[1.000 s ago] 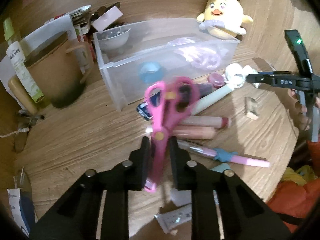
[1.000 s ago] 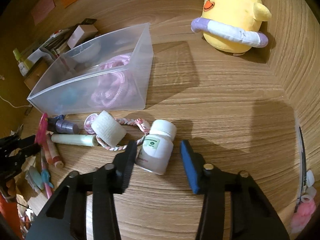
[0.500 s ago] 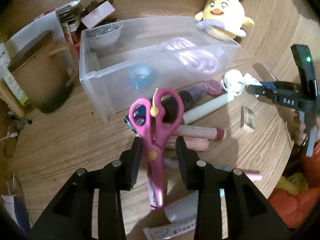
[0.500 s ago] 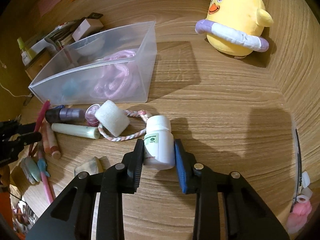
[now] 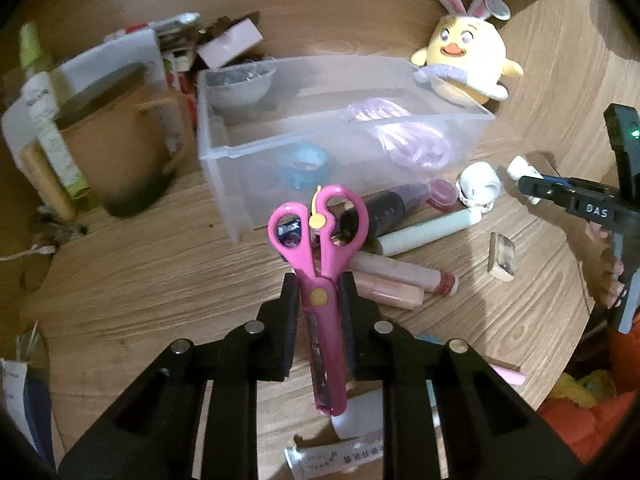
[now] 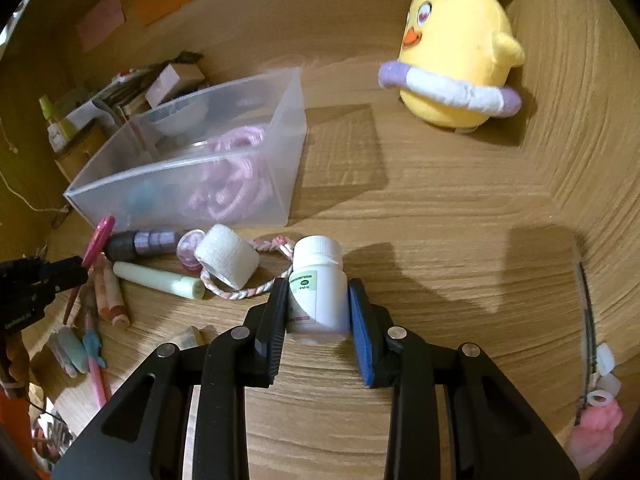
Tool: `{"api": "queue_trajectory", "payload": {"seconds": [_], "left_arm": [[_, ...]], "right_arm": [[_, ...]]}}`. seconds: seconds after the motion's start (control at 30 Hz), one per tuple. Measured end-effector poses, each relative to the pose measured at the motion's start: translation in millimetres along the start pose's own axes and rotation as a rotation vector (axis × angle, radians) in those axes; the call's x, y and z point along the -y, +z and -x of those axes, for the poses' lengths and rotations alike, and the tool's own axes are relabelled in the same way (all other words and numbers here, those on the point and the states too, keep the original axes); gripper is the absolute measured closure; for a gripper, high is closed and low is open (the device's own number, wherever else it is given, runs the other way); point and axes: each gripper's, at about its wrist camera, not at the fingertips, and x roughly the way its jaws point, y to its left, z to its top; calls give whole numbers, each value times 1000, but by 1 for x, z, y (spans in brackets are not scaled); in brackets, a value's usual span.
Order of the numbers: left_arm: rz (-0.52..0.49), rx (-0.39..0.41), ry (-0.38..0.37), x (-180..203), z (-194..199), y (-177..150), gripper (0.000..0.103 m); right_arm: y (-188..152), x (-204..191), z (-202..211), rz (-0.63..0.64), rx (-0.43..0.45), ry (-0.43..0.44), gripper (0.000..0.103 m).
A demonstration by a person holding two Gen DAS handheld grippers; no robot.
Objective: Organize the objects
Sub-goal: 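Grasp the pink scissors with the left gripper while the right grasps the white pill bottle, then lower scissors and pill bottle into the clear box and open both grippers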
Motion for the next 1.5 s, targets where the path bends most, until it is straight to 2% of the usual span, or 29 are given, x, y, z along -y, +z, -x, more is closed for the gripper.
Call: {"api": "queue_trajectory", "payload": {"seconds": [0.27,0.67,0.83,0.97,1.17,1.3,1.5], "left_arm": [[21,88,35,-2,33,4,84],[9,183,24,7,68,21,84],[4,217,18,9,69,39,84],[7,235,5,8,61,58,84],[20,203,15,3,34,83,84],[33,157,27,-6,11,97,84],[58,72,24,-18,-23,109,84]], "right_arm": [[8,-12,25,11,71,35,76],[28,-41,54,57,179,98,76],[47,-56,55,87,221,102,76],[67,-63,45,102,222,111,76],[86,-75,19,134,183,114,76],[91,-86,-6,167,135,86,76],[99,-100,-39,205,64,99,76]]}}
